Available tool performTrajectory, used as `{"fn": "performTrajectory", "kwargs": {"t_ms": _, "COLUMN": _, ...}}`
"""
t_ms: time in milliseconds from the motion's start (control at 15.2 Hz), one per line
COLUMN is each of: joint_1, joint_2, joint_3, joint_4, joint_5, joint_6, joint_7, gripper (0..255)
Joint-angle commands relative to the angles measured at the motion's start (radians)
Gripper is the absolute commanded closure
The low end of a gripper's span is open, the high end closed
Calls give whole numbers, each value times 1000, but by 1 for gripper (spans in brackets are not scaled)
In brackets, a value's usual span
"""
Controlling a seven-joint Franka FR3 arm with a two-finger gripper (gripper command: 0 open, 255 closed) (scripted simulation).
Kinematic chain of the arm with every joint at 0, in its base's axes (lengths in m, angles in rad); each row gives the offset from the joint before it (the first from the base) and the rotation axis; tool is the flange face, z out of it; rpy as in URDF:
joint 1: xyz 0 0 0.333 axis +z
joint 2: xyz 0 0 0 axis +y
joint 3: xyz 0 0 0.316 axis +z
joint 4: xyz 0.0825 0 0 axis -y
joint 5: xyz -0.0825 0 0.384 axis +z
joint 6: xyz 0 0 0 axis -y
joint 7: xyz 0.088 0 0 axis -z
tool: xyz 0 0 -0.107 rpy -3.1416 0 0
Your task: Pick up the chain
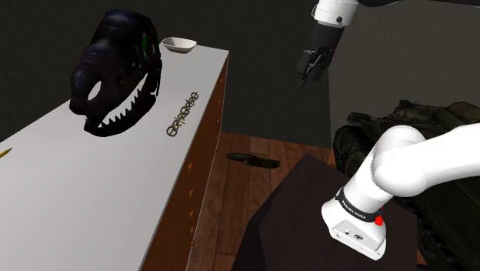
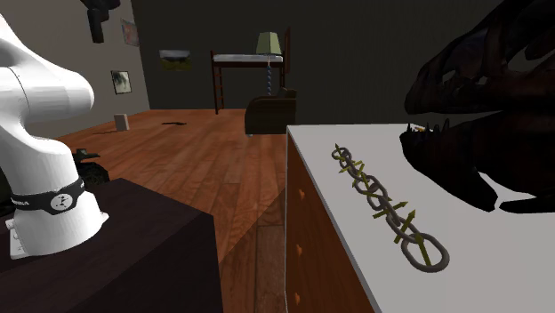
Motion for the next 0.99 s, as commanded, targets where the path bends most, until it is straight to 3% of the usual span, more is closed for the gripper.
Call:
{"fn": "performTrajectory", "kwargs": {"t_ms": 0, "joint_1": 0, "joint_2": 0, "joint_3": 0, "joint_4": 0, "joint_5": 0, "joint_6": 0, "joint_7": 0, "gripper": 0}}
{"fn": "performTrajectory", "kwargs": {"t_ms": 462, "joint_1": 0, "joint_2": 197, "joint_3": 161, "joint_4": 68, "joint_5": 56, "joint_6": 110, "joint_7": 268, "gripper": 0}}
{"fn": "performTrajectory", "kwargs": {"t_ms": 924, "joint_1": -17, "joint_2": 456, "joint_3": 297, "joint_4": 222, "joint_5": 40, "joint_6": 186, "joint_7": 537, "gripper": 0}}
